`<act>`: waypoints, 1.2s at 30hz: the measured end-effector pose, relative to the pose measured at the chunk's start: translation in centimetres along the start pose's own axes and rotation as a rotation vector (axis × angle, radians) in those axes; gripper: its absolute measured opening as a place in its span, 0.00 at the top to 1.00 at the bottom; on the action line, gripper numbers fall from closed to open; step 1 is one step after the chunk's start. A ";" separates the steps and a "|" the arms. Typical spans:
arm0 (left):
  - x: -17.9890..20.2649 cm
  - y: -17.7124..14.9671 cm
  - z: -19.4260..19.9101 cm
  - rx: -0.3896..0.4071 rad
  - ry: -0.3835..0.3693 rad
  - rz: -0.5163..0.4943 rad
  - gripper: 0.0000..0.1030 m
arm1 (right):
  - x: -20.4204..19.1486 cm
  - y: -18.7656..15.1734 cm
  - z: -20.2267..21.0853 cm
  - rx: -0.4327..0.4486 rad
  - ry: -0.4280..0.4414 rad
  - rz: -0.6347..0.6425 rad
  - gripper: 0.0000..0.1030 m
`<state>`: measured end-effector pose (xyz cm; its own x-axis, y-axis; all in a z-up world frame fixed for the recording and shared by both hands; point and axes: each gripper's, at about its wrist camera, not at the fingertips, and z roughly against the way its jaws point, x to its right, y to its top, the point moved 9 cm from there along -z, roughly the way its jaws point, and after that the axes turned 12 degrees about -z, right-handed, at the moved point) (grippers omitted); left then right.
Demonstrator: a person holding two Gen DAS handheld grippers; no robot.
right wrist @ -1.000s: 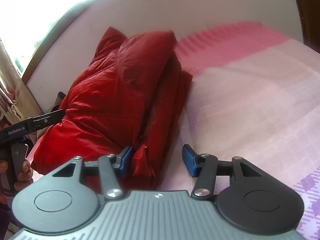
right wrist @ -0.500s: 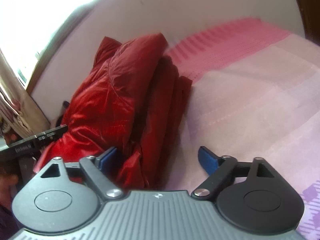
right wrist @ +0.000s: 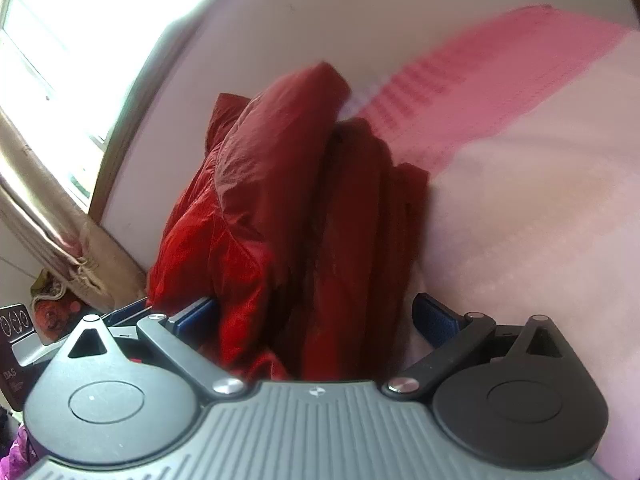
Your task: Fold large clothes
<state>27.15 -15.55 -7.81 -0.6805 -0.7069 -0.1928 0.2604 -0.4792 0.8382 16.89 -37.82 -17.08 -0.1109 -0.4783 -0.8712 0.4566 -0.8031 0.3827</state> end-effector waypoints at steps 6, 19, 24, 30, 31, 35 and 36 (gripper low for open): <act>0.5 0.1 -0.1 0.005 0.012 -0.030 0.00 | -0.6 0.3 -1.5 -0.039 0.033 0.025 0.00; 1.2 0.2 -0.2 0.001 0.021 -0.080 0.00 | -0.8 0.2 -2.1 -0.044 0.011 0.071 0.00; 1.0 0.4 -0.1 0.016 0.012 -0.100 0.00 | -0.9 0.1 -2.1 -0.042 -0.005 0.093 0.00; -3.4 0.1 0.4 0.064 -0.117 0.117 0.00 | -1.0 0.0 -2.2 -0.047 -0.011 0.108 0.00; -4.4 -0.3 0.0 0.055 -0.154 0.180 0.00 | -1.0 0.0 -2.2 -0.047 -0.010 0.106 0.00; -6.6 -2.1 -2.8 -0.026 -0.317 0.366 0.00 | -1.0 -0.1 -2.3 -0.051 -0.002 0.099 0.00; -6.6 -2.4 -3.6 -0.039 -0.373 0.396 0.00 | -1.0 -0.1 -2.2 -0.052 0.000 0.098 0.00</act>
<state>33.45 -11.58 -10.37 -0.7202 -0.6081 0.3341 0.5667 -0.2378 0.7888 18.94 -36.49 -16.97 -0.0639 -0.5535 -0.8304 0.5102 -0.7332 0.4495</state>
